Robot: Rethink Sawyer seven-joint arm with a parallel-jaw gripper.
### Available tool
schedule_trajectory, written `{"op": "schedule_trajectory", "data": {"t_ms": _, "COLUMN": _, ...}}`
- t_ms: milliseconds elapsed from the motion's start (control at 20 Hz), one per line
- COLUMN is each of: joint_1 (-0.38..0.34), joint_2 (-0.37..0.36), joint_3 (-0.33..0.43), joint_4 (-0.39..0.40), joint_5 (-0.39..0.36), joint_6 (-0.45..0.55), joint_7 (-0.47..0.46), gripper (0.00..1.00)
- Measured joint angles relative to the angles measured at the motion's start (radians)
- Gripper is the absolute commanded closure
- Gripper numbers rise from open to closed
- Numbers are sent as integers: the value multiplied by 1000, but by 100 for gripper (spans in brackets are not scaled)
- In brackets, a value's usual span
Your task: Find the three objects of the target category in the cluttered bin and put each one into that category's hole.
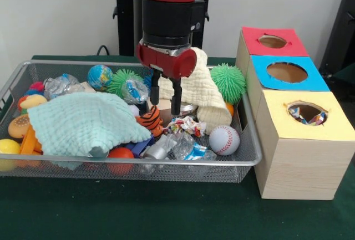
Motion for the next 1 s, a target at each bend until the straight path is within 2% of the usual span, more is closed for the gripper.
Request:
{"op": "schedule_trajectory", "data": {"t_ms": 200, "joint_1": -10, "joint_2": 0, "joint_3": 8, "joint_4": -9, "joint_5": 0, "joint_6": 120, "joint_7": 0, "gripper": 0}}
{"op": "schedule_trajectory", "data": {"t_ms": 400, "joint_1": -17, "joint_2": 4, "joint_3": 10, "joint_4": -16, "joint_5": -1, "joint_6": 190, "joint_7": 0, "gripper": 0}}
{"op": "schedule_trajectory", "data": {"t_ms": 550, "joint_1": -27, "joint_2": 16, "joint_3": 13, "joint_4": -19, "joint_5": -10, "joint_6": 217, "joint_7": 0, "gripper": 0}}
{"op": "schedule_trajectory", "data": {"t_ms": 1000, "joint_1": -30, "joint_2": 62, "joint_3": 13, "joint_4": -21, "joint_5": -33, "joint_6": 208, "joint_7": 0, "gripper": 0}}
